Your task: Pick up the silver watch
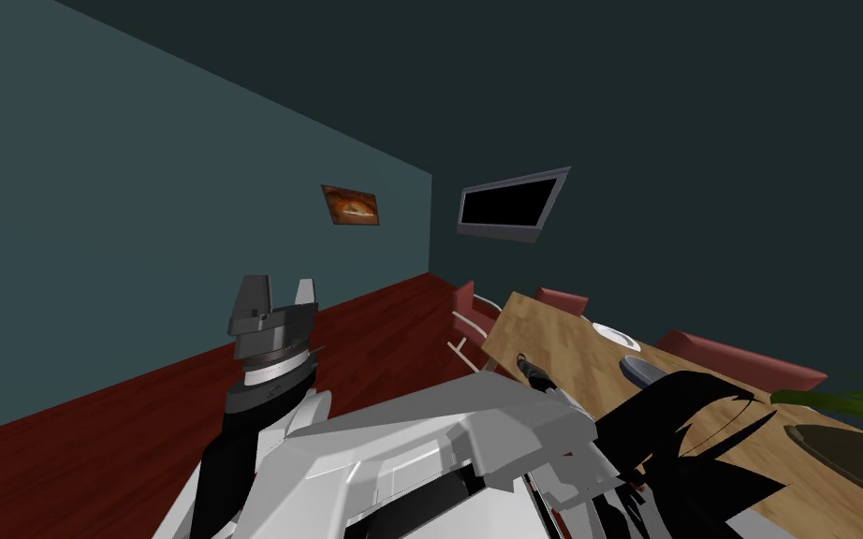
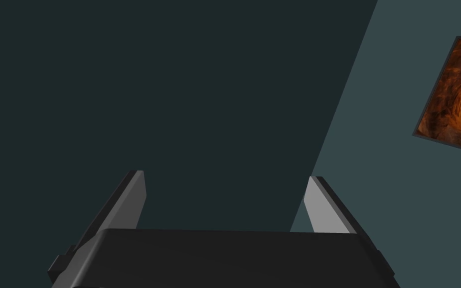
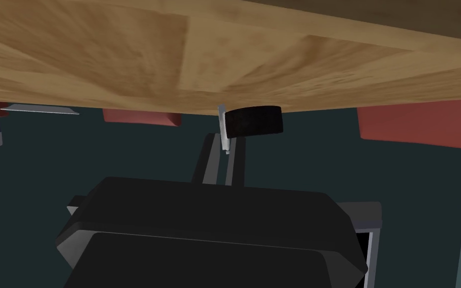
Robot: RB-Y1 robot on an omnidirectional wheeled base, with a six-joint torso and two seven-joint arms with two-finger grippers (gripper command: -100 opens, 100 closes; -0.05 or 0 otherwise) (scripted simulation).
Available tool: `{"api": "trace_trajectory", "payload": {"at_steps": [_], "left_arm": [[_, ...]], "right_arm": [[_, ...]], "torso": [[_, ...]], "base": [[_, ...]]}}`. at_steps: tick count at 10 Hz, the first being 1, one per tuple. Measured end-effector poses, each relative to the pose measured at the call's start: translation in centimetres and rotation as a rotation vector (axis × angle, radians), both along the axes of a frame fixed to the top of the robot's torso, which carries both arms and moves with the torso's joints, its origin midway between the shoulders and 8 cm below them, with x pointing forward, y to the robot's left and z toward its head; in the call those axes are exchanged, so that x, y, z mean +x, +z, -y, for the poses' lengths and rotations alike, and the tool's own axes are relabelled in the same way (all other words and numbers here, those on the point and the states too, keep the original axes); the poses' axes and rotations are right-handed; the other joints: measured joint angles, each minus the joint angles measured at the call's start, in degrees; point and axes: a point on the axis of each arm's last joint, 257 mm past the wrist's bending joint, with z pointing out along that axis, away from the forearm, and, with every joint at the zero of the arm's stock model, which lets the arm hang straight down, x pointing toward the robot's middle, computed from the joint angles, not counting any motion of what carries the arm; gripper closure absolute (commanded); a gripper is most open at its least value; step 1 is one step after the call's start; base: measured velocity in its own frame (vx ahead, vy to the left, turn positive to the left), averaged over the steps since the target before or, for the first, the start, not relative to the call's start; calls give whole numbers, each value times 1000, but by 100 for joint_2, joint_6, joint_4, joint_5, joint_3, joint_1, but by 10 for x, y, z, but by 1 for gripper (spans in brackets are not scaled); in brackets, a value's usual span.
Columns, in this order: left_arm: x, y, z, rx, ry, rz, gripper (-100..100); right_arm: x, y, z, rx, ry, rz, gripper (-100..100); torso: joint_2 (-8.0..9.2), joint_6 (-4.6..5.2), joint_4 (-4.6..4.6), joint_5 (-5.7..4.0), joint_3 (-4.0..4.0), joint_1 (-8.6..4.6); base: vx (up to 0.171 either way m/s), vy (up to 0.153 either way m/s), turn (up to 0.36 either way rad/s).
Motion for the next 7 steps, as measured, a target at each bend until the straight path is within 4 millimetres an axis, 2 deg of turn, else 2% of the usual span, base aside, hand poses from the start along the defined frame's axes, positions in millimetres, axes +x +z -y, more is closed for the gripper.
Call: {"api": "trace_trajectory", "payload": {"at_steps": [6,7], "left_arm": [[0,0,0,0,0,0,0],[0,0,0,0,0,0,0]], "right_arm": [[11,15,-8,-37,-5,14,100],[11,15,-8,-38,-5,15,0]], "torso": [[1,1,1,-2,1,-2],[0,2,0,-2,0,0]], "base": [[-4,-12,-28],[0,0,0]]}}
